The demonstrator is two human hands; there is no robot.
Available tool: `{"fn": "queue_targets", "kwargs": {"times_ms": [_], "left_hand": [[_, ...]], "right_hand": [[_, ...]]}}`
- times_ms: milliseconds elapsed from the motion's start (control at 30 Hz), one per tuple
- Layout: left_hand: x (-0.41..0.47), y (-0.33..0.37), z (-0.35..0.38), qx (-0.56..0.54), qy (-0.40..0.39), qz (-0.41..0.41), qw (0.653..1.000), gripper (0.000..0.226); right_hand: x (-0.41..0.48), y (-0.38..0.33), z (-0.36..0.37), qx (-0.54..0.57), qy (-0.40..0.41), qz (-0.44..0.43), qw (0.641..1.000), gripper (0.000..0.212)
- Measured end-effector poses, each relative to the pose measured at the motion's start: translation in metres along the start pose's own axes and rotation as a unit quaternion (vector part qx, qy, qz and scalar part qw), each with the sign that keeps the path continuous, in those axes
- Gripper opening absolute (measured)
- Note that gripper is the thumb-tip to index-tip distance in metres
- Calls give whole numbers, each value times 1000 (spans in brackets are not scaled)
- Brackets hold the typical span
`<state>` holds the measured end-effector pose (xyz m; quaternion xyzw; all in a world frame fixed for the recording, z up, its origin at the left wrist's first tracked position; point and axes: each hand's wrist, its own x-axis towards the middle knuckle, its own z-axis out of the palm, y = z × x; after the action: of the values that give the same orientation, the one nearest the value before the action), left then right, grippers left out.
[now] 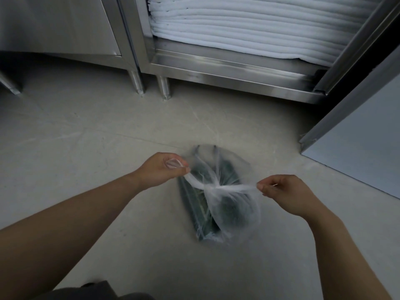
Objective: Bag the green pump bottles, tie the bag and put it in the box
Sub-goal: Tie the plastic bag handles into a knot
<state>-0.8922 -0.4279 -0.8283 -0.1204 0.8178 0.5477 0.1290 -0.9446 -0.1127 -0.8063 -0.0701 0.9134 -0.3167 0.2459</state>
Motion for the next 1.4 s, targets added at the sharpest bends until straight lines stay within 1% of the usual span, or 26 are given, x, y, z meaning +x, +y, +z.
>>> {"fn": "queue_targets", "kwargs": {"times_ms": [67, 100, 167, 233, 300, 333, 367, 433, 500, 567, 667, 733, 800, 867, 933, 1000, 1100, 1167, 1233, 1300, 1400], "left_hand": [[2, 0, 2, -10, 17, -14, 1000, 38], [3, 1, 3, -10, 25, -13, 1000, 36], [5, 3, 6, 1, 26, -2, 1000, 21], [4, 3, 10, 34, 3, 18, 999, 3], [2, 0, 12, 108, -49, 45, 992, 28], [0, -1, 13, 139, -69, 48, 987, 34], [-1, -4, 13, 161, -82, 48, 982, 36], [-3, -7, 16, 178, -81, 39, 980, 27], [-4, -9, 19, 191, -54, 29, 980, 16], [-4, -13, 22, 200, -37, 31, 979, 24], [-5, -17, 25, 220, -46, 22, 974, 37], [-6, -20, 26, 239, -49, 21, 969, 38], [-7, -21, 25, 254, -50, 31, 965, 34], [-7, -21, 22, 258, -51, 35, 964, 29], [-8, -20, 18, 252, -53, 38, 965, 24], [-9, -18, 14, 239, -49, 42, 969, 21], [-11, -8, 8, 179, -15, 52, 982, 9], [-12, 2, 4, 114, 10, 54, 992, 13], [-11, 13, 1, 59, 28, 57, 996, 12], [-10, 23, -4, 31, 39, 68, 996, 10], [-8, 29, -10, 20, 48, 79, 996, 9]], "right_hand": [[-1, -7, -1, -6, -8, -3, 1000, 10], [-1, -11, 1, -17, -6, -5, 1000, 13], [1, -17, 8, -36, 11, -8, 999, 18], [3, -21, 17, -53, 22, -12, 998, 18], [3, -21, 28, -73, 16, -22, 997, 19], [3, -21, 33, -80, 10, -25, 996, 19], [2, -21, 37, -85, 6, -24, 996, 20], [2, -21, 43, -85, 3, -20, 996, 21], [2, -21, 46, -76, 5, -23, 997, 20], [2, -22, 48, -65, 11, -27, 997, 17], [2, -22, 49, -45, 26, -32, 998, 8], [2, -24, 50, -24, 23, -30, 999, 4], [2, -25, 52, 3, 16, -23, 1000, 3], [2, -27, 55, 21, 16, -16, 1000, 7], [2, -29, 58, 24, 23, -16, 999, 9], [2, -32, 57, 21, 38, -21, 999, 6], [3, -36, 49, 33, 66, -30, 997, 6], [3, -38, 43, 62, 79, -31, 994, 6], [2, -39, 34, 86, 92, -34, 992, 6], [1, -41, 25, 108, 103, -36, 988, 7], [-2, -42, 12, 126, 107, -42, 985, 6]]}}
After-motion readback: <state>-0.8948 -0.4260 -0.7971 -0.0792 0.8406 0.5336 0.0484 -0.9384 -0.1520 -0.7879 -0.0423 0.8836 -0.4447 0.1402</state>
